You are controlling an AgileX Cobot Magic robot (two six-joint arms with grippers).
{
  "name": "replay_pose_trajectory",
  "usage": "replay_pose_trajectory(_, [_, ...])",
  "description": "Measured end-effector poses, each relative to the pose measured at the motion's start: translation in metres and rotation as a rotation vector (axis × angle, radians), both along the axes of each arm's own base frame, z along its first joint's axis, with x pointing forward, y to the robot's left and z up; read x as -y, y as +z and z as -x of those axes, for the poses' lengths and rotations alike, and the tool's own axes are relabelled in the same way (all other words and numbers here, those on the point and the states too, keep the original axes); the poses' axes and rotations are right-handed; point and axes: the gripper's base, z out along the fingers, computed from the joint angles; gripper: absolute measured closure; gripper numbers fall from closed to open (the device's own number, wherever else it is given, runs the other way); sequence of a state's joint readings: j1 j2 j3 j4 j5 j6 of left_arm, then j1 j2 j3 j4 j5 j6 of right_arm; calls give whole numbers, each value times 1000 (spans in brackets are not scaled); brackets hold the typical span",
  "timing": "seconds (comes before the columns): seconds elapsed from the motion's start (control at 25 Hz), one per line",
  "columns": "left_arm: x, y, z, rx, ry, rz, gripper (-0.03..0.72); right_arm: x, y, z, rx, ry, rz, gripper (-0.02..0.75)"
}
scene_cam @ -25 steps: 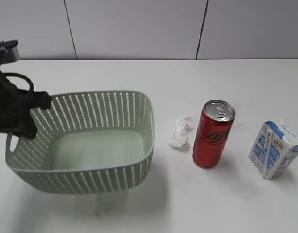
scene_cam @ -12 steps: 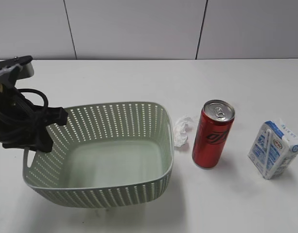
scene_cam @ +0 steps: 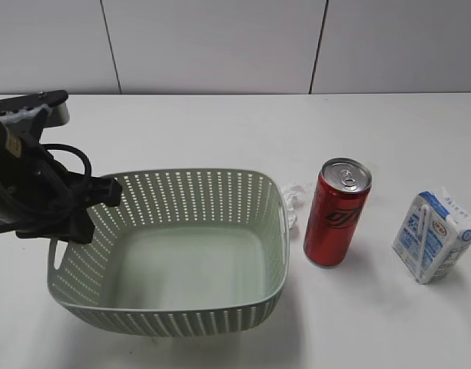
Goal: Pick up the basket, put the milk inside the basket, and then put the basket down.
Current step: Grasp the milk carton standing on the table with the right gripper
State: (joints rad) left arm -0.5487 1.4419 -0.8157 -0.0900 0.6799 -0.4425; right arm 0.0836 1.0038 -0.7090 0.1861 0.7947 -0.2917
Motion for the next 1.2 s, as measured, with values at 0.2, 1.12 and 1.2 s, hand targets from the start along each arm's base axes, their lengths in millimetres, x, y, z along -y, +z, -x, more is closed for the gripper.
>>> replay_pose_trajectory(0.2, [0,0,0,-2,-1,-6,690,-3,-32,-46,-65,16,28,130])
replay_pose_trajectory(1.12, [-1,0,0,-1,-5,-16,690,-9,-116,-101,-285,34,32,410])
replay_pose_trajectory(1.2, [-1,0,0,-1,-5,-16,690,-9,-116,-101,-289,34,29,419])
